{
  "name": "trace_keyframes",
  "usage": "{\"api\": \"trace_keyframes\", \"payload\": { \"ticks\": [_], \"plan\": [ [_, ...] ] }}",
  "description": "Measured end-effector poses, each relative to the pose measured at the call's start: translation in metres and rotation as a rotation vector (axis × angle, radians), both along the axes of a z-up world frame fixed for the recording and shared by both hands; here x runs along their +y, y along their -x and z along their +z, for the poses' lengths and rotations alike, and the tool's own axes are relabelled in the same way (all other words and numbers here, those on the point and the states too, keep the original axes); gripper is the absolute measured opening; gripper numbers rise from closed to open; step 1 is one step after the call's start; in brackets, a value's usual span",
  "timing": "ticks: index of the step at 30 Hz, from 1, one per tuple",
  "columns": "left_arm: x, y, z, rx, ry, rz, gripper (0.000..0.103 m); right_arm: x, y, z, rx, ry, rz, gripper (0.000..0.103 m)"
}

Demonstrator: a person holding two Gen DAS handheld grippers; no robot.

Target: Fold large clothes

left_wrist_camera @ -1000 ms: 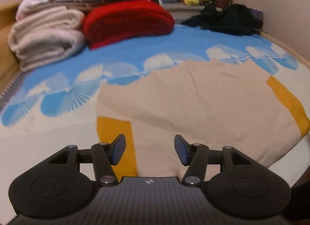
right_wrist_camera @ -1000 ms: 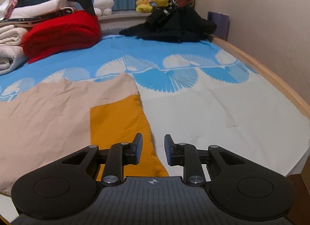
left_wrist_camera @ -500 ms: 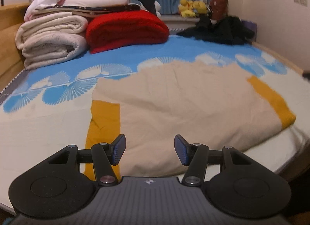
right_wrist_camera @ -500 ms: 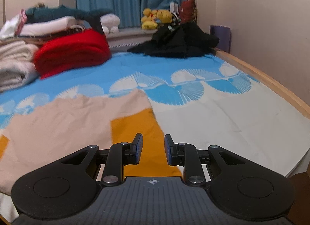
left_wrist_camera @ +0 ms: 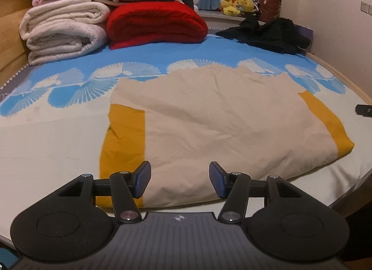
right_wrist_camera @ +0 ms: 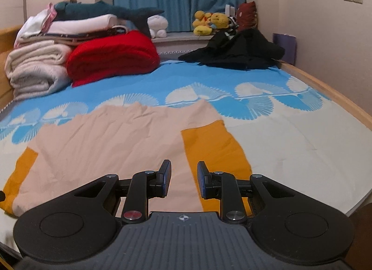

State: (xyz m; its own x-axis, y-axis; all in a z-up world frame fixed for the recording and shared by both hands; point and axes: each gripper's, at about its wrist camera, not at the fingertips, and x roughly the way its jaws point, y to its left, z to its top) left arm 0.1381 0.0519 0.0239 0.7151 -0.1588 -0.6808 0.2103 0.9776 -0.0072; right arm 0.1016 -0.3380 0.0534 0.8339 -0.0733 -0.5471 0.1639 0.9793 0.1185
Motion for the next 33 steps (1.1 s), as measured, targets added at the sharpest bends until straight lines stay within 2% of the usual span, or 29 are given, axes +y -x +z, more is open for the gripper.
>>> {"api": "trace_keyframes", "payload": {
  "ticks": [8, 10, 12, 15, 17, 21, 24, 28, 33],
  "plan": [
    [-0.002, -0.01, -0.013, 0.07, 0.069, 0.031, 0.058, 0.016, -0.006, -0.005, 0.026, 0.022, 0.047, 0.025],
    [-0.001, -0.013, -0.016, 0.096, 0.102, 0.041, 0.043, 0.016, -0.008, -0.006, 0.031, 0.024, 0.054, 0.025],
    [0.0, -0.015, -0.021, 0.123, 0.126, 0.05, 0.036, 0.015, -0.009, -0.007, 0.034, 0.02, 0.058, 0.025],
    [0.002, -0.019, -0.032, 0.16, 0.156, 0.086, 0.034, 0.016, -0.01, -0.007, 0.035, 0.014, 0.062, 0.025],
    [0.008, -0.023, -0.04, 0.192, 0.208, 0.131, 0.034, 0.014, -0.011, -0.008, 0.037, 0.01, 0.069, 0.025],
    [0.032, -0.027, -0.055, 0.253, 0.411, 0.256, 0.04, 0.017, -0.011, -0.009, 0.039, 0.003, 0.086, 0.025],
    [0.048, -0.027, -0.063, 0.273, 0.507, 0.354, 0.051, 0.021, -0.01, -0.009, 0.044, 0.001, 0.107, 0.025],
    [0.063, -0.029, -0.075, 0.326, 0.581, 0.435, 0.06, 0.028, -0.012, -0.01, 0.048, 0.012, 0.139, 0.025],
    [0.078, -0.03, -0.087, 0.333, 0.627, 0.548, 0.063, 0.039, -0.016, -0.011, 0.052, 0.016, 0.165, 0.025]
  ]
}}
